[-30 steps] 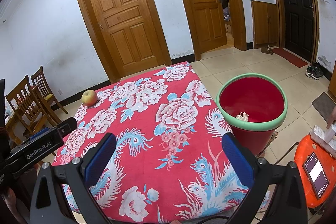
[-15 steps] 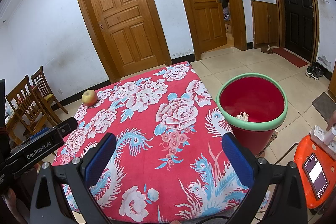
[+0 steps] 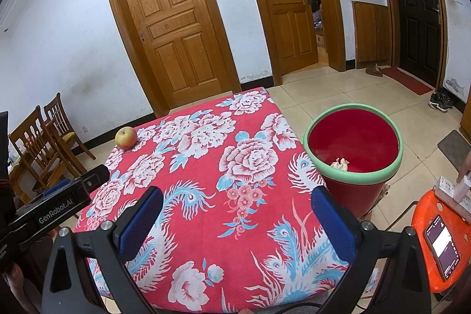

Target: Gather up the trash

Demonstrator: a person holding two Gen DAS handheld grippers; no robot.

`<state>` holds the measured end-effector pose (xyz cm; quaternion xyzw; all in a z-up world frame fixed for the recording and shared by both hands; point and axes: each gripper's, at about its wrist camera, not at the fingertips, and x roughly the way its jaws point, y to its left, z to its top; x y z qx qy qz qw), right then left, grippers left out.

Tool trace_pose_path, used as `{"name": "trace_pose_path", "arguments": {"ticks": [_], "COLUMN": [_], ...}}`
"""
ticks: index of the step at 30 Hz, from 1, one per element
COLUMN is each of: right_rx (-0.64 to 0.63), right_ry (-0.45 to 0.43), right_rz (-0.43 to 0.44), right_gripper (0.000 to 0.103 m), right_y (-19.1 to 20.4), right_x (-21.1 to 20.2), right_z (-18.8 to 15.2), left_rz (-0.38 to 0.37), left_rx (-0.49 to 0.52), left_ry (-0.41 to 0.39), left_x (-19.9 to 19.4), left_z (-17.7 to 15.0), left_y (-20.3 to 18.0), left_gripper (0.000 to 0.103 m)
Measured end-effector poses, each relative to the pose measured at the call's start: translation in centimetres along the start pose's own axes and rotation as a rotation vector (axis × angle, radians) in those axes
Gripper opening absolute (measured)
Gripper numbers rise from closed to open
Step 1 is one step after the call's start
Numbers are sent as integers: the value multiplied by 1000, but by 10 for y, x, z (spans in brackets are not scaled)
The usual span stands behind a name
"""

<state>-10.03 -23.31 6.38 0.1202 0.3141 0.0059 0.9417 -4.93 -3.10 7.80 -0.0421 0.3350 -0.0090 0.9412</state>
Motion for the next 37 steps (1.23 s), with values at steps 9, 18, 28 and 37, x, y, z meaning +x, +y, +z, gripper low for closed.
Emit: {"name": "trace_pose_path", "arguments": {"ticks": [9,18,28,37], "right_rx": [1,1,0,0], "right_ry": [1,1,1,1], "right_rz": [0,2,1,0], "right_gripper": [102,102,102,102], "right_y": [0,1,2,3], "right_x": [0,0,0,0], "right_z": [0,-1,-1,-2], "left_rz": [-3,-2,-2,-4], "left_rx": [1,1,1,3], "left_ry": [4,4,5,11], "left_x": [1,0,1,1], "left_z": [0,0,-1,-3], "left_y": [-2,-1,-2,-3], "left_gripper": [93,93,93,93]}}
